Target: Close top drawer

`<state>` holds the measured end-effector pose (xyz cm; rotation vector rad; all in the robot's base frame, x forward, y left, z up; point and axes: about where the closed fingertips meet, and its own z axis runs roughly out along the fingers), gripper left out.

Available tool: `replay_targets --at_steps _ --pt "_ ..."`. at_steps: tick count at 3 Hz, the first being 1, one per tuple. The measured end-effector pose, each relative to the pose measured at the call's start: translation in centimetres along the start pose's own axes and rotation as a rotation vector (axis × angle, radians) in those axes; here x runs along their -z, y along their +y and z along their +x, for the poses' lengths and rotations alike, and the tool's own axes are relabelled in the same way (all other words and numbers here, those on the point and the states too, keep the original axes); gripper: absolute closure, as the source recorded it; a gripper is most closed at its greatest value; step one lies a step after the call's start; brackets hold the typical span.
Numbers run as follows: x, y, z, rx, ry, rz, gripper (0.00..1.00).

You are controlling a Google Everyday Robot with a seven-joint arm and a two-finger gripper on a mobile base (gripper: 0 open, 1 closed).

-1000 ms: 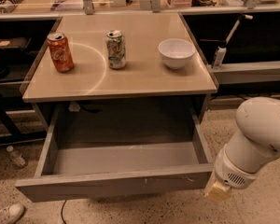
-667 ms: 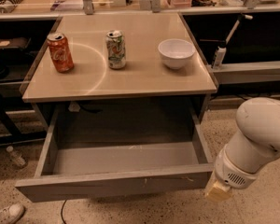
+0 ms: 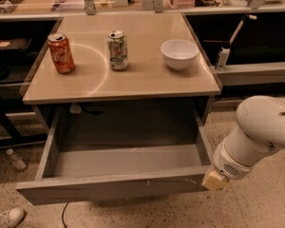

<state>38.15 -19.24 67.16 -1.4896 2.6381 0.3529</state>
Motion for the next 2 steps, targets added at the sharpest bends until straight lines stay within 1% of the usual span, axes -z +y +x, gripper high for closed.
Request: replay_targets --at_steps 1,2 --pt "-0.8 -1.2 -0.8 -0.016 -0.010 0.015 1.00" --pt "-1.1 -3.2 -2.1 -0.023 -0.016 0.032 1.00"
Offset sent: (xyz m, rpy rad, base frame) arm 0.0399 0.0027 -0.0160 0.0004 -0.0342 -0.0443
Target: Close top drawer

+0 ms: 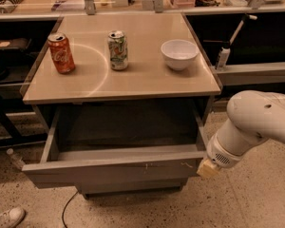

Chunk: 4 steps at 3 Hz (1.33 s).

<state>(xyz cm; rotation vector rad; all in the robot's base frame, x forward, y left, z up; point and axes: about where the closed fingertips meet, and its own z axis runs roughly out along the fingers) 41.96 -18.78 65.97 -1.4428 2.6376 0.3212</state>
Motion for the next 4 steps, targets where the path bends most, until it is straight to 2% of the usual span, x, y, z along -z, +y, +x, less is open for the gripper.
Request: replay_targets --at_steps 1,2,3,4 --pt "0.0 0.0 0.0 0.000 0.000 0.000 1.00" --pt "0.0 -1.4 -0.9 -0.026 -0.013 0.026 1.00" --pt "0.6 -3.8 -2.4 -0.036 -0.016 0.072 1.00" --pt "0.6 -3.8 -2.4 -0.036 -0.016 0.072 1.00"
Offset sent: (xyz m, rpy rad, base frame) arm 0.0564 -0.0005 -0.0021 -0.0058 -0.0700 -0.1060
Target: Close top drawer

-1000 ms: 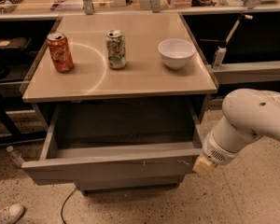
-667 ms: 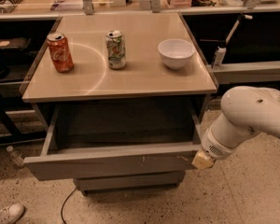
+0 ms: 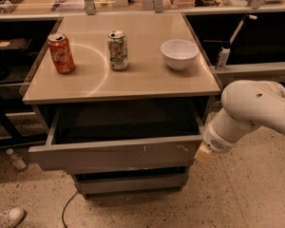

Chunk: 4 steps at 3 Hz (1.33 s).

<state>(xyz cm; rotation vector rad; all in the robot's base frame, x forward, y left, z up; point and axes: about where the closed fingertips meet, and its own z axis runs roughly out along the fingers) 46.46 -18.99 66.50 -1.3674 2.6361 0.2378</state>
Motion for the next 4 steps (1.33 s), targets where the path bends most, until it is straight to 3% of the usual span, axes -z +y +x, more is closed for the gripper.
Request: replay_targets --at_steps 1,2,4 --pt "-1.0 -2.7 -2.4 0.008 0.001 0.015 1.00" --pt "-1.0 -2.7 -2.4 0.008 0.000 0.015 1.00" --pt "-1.2 -5.6 -4.3 -0.069 -0.030 0.042 1.00"
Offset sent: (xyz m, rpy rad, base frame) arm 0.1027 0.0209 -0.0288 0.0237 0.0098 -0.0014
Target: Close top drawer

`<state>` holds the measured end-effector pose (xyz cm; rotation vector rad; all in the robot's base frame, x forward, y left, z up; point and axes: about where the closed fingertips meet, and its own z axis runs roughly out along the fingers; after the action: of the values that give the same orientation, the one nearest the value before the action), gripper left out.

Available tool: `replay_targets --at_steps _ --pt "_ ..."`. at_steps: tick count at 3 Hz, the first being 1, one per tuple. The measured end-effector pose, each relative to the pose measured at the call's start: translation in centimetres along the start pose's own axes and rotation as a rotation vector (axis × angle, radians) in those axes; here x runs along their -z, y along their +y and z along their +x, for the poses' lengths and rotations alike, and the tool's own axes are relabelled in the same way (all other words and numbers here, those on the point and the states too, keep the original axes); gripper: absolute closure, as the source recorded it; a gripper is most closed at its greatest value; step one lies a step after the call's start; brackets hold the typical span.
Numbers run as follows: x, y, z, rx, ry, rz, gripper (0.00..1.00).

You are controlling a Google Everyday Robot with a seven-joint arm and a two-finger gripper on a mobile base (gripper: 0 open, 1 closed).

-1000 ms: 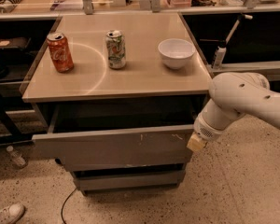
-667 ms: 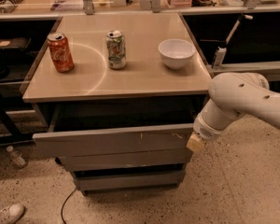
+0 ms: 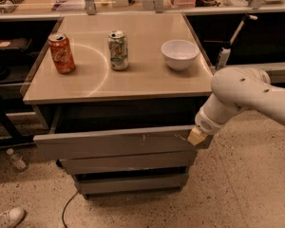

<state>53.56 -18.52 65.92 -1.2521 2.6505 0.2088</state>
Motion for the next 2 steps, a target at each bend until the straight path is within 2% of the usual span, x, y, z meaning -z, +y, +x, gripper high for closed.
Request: replay_targets --at_steps 1,2 --pt "0.0 -0.1 0.0 -0.003 0.000 0.001 1.00" --pt "-0.8 -1.6 -1.0 -0.034 0.008 0.010 1.00"
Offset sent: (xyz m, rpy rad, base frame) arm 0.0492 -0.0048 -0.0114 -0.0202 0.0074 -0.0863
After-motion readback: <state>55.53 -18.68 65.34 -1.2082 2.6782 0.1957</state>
